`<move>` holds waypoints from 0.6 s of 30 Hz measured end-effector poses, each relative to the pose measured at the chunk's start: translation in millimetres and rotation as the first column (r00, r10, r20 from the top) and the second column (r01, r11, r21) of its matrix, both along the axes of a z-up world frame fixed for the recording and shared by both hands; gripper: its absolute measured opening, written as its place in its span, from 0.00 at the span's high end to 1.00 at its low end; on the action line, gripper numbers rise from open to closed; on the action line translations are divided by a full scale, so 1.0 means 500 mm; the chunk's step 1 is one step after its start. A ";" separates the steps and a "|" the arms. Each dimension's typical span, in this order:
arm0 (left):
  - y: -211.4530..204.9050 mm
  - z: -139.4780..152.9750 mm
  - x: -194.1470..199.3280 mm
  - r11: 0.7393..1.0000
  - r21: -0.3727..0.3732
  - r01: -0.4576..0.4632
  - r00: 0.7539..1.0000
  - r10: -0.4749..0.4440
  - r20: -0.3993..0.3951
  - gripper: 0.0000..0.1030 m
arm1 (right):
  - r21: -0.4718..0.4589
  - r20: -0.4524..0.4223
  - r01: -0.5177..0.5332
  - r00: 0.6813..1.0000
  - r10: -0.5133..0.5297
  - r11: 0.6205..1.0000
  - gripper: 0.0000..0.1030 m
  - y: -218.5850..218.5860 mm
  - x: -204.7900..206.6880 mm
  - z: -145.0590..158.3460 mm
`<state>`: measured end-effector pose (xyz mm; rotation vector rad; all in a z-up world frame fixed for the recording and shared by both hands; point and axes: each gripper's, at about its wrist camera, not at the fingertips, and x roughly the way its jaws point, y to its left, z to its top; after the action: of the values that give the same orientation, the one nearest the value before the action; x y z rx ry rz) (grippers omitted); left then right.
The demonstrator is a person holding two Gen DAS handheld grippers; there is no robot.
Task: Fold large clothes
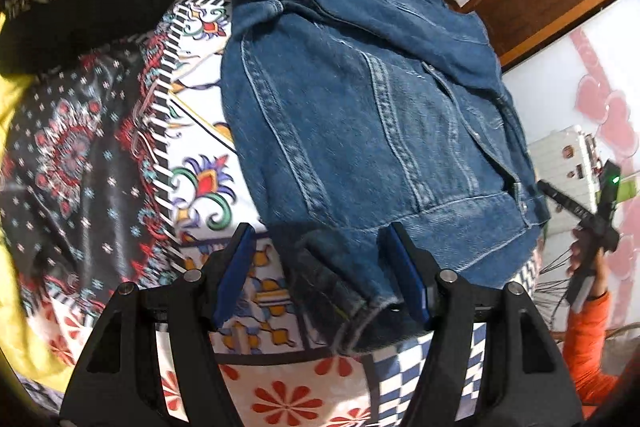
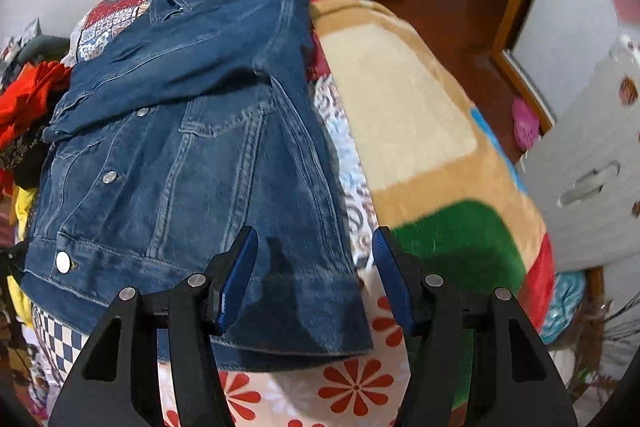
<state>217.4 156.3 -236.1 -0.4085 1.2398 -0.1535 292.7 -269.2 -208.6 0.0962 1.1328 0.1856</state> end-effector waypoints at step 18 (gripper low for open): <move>-0.025 0.050 -0.029 1.000 0.014 -0.004 0.987 0.002 0.158 0.79 | 0.045 0.011 -0.044 0.999 0.044 0.998 0.67 0.000 0.017 -0.042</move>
<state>202.8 143.7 -210.9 -0.3784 1.0840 -0.1709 301.5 -269.3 -229.7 0.1106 1.1219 0.2511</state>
